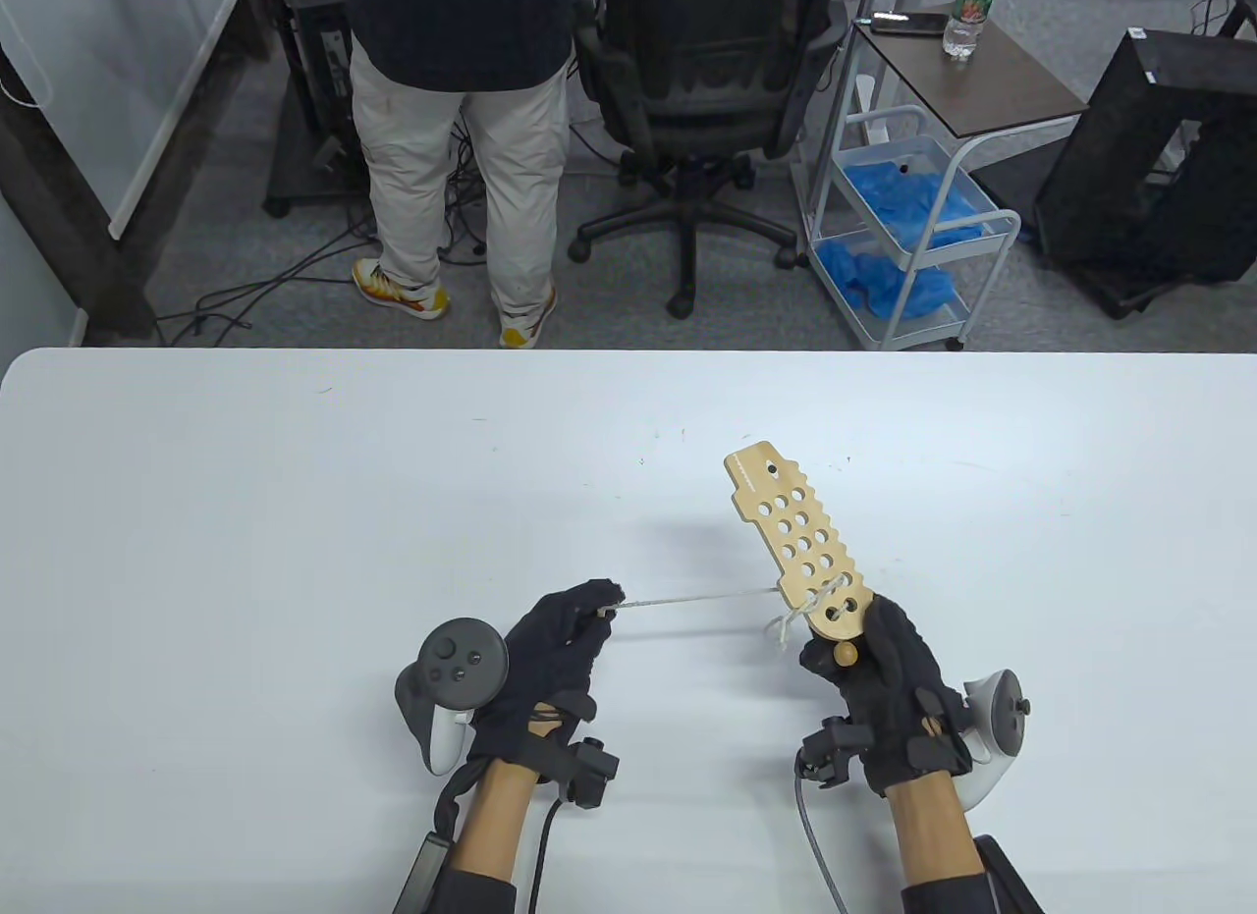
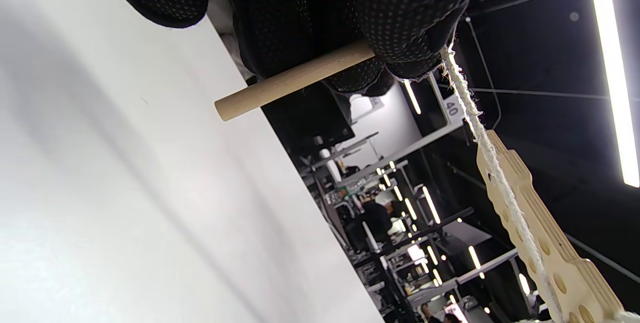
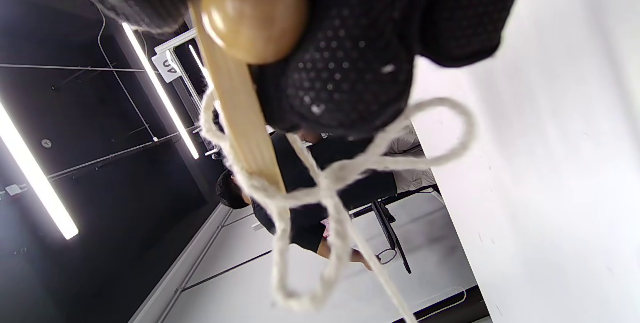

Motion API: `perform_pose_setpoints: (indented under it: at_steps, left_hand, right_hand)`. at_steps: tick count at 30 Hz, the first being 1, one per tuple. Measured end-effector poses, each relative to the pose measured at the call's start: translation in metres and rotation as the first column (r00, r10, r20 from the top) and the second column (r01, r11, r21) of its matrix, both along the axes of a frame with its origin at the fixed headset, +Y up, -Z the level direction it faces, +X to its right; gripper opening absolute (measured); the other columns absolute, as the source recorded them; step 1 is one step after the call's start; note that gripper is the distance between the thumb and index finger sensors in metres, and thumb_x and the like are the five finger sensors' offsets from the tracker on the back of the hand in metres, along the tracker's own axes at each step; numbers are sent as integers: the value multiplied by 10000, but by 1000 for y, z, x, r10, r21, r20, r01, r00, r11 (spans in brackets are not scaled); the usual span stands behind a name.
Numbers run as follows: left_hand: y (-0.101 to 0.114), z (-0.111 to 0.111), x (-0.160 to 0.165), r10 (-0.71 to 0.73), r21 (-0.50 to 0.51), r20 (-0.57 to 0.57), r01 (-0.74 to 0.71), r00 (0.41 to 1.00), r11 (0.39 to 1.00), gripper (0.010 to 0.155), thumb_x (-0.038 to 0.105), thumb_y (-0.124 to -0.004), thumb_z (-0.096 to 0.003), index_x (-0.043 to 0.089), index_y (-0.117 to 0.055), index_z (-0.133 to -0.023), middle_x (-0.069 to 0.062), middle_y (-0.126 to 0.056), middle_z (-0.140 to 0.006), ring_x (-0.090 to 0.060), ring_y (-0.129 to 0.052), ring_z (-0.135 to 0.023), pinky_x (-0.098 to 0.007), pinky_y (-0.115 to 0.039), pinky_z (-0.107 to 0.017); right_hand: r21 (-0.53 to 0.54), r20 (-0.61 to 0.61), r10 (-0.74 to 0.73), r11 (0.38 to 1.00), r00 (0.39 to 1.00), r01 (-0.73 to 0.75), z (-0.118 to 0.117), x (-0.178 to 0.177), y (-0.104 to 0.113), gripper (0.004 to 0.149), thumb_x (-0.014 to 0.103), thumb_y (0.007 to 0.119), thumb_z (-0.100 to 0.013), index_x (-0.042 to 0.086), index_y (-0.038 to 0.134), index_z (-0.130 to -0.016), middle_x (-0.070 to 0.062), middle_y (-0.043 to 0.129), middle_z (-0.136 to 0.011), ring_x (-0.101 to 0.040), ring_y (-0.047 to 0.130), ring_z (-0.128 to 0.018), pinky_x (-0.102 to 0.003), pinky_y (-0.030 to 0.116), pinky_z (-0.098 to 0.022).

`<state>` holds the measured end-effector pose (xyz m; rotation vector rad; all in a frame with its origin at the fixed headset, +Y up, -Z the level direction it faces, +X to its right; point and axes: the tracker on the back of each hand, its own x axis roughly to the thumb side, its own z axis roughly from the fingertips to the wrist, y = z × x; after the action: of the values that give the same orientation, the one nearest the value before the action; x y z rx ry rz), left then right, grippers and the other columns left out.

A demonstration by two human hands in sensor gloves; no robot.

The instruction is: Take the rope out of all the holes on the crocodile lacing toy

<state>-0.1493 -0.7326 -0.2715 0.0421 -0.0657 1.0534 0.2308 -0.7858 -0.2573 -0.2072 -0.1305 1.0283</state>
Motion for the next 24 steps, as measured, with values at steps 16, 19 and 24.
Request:
perform_pose_setpoints:
  at_steps: [16, 19, 24]
  left_hand:
    - [-3, -1, -12, 37, -9, -70, -38, 997, 999, 474, 349, -798, -502, 451, -760, -963, 33, -894, -930, -202, -897, -788, -590, -697, -671]
    - [-3, 0, -16, 60, 1, -103, -60, 993, 998, 475, 345, -789, -506, 469, -732, -961, 37, -888, -933, -201, -895, -788, -584, -698, -672]
    - [-6, -1, -20, 85, -14, -120, -88, 989, 996, 507, 270, -811, -511, 473, -713, -964, 40, -886, -933, -199, -895, -788, -582, -699, -672]
  right_hand:
    - [-21, 83, -122, 992, 989, 124, 1, 15, -10, 499, 418, 753, -481, 69, 755, -837, -163, 944, -671, -262, 1003, -452, -541, 782, -492]
    - [-18, 85, -124, 992, 989, 126, 1, 16, -11, 499, 420, 749, -482, 77, 746, -845, -158, 937, -685, -262, 999, -466, -541, 777, -501]
    - [-24, 109, -128, 991, 986, 131, 2, 18, -12, 499, 422, 746, -482, 83, 740, -849, -154, 931, -695, -261, 996, -478, -541, 773, -507]
